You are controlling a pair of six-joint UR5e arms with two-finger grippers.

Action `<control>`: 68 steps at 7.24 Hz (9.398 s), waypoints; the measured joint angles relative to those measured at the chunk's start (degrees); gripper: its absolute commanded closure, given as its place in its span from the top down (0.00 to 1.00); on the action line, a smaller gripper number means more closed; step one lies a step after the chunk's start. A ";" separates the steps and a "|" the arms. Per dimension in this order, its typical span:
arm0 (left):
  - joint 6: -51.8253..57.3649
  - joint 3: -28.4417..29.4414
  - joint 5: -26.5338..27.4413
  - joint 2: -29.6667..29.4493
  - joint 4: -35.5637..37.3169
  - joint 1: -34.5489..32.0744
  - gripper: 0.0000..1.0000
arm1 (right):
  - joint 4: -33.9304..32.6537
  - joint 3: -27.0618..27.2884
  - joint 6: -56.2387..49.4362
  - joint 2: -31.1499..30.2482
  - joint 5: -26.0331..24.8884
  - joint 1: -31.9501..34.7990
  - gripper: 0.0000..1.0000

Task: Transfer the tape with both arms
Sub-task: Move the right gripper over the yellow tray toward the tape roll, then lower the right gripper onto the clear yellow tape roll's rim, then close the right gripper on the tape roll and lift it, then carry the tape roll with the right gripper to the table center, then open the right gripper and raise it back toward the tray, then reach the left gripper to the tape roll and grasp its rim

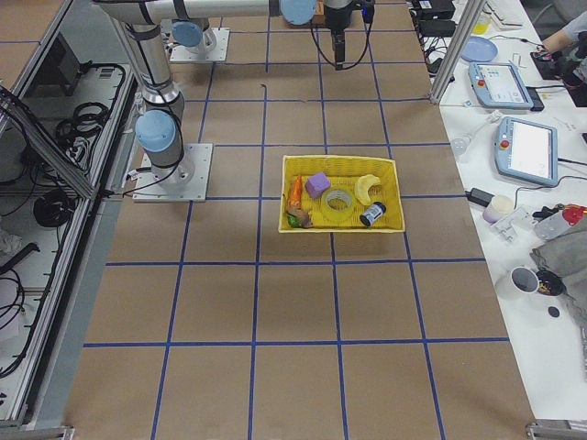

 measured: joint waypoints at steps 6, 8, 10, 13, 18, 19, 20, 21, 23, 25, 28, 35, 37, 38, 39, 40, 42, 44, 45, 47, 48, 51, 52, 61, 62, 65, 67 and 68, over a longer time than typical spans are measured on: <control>0.00 0.05 -0.04 0.03 0.15 0.00 1.00 | 2.28 -0.27 -1.41 0.41 0.04 -3.20 1.00; 0.00 0.08 -0.06 0.05 0.22 0.00 1.00 | 2.87 -0.44 -1.51 0.46 -0.05 -3.36 1.00; 0.00 0.09 0.13 0.07 0.31 0.00 1.00 | 3.03 -0.87 -3.71 0.89 -0.04 -4.24 1.00; 0.00 0.09 3.39 -0.07 0.40 0.03 1.00 | 3.00 -0.55 -17.67 2.18 0.05 -10.38 1.00; -0.09 -0.07 3.83 -0.06 0.39 -0.08 1.00 | -8.86 4.74 -55.15 13.06 -0.21 -29.22 0.99; -0.09 -0.09 3.89 -0.08 0.39 -0.09 1.00 | -14.76 7.33 -58.44 15.66 -0.25 -31.20 0.91; -0.09 -0.09 3.92 -0.09 0.39 -0.09 1.00 | -19.59 9.69 -60.31 17.49 -0.25 -32.08 0.87; -0.09 -0.08 3.91 -0.11 0.40 -0.09 1.00 | -22.36 11.41 -61.13 18.75 -0.22 -32.42 0.73; -0.09 -0.02 3.90 -0.16 0.46 -0.09 1.00 | -25.15 12.96 -61.57 21.15 -0.29 -32.55 0.46; -0.07 0.00 3.89 -0.17 0.47 -0.09 1.00 | -26.36 13.21 -61.23 22.27 -0.57 -32.57 0.01; -0.04 0.00 3.89 -0.18 0.42 -0.09 1.00 | -26.22 12.22 -59.90 22.09 -2.67 -32.58 0.00; -0.09 0.05 3.70 -0.26 0.47 -0.16 1.00 | -10.56 -4.40 -33.63 19.97 -2.36 -18.72 0.00; -0.09 0.08 3.71 -0.26 0.47 -0.18 1.00 | -11.12 -5.43 -17.38 21.79 -2.11 -8.55 0.00; -0.09 0.07 3.71 -0.29 0.47 -0.18 1.00 | -11.74 -5.91 -8.99 23.38 -1.93 -3.30 0.00; -0.07 0.04 3.72 -0.35 0.47 -0.18 1.00 | -12.45 -6.15 -0.96 25.17 -1.32 1.76 0.00; -0.03 0.01 3.72 -0.47 0.49 -0.18 1.00 | -13.62 -6.09 5.83 27.03 -0.39 6.55 0.00; -0.02 0.00 3.72 -0.87 0.74 -0.18 1.00 | -15.94 -5.10 12.78 29.59 0.25 12.24 0.00; -0.06 0.00 3.73 -0.88 1.02 -0.18 1.00 | -18.35 -3.99 13.52 30.37 0.25 13.88 0.00; -0.03 0.00 3.77 -0.88 1.06 -0.18 1.00 | -19.17 -4.98 13.28 31.26 0.18 14.01 0.00; -0.02 -0.03 3.76 -0.98 1.08 -0.18 1.00 | -19.66 -6.58 13.28 33.38 0.14 13.96 0.13; -0.11 -0.06 3.67 -1.19 1.08 -0.18 1.00 | -19.67 -6.56 13.28 33.78 0.15 13.94 0.61; -0.58 0.02 3.30 -1.66 1.16 -0.25 1.00 | -19.57 -5.99 13.63 33.87 0.24 13.92 1.00; -0.66 -0.01 3.23 -1.74 1.17 -0.32 1.00 | -19.49 -6.54 13.68 33.40 0.25 13.80 1.00; -11.44 -2.25 0.55 -7.64 11.36 -0.43 1.00 | -0.22 1.87 -2.07 0.81 0.08 -0.47 1.00; -12.82 -3.80 -3.14 -10.56 18.25 -0.54 1.00 | -0.13 3.78 -2.33 -1.71 0.12 -0.58 1.00; -14.90 -5.52 -9.47 -18.13 32.79 -3.37 1.00 | 0.02 4.76 -2.59 -3.40 0.21 -0.62 1.00; -17.77 -5.57 -10.40 -21.88 38.81 -7.92 1.00 | 0.25 4.88 -2.65 -3.44 0.22 -0.50 1.00; -18.70 -5.60 -10.51 -23.67 40.29 -9.40 1.00 | 0.27 4.95 -2.65 -3.45 0.46 -0.48 1.00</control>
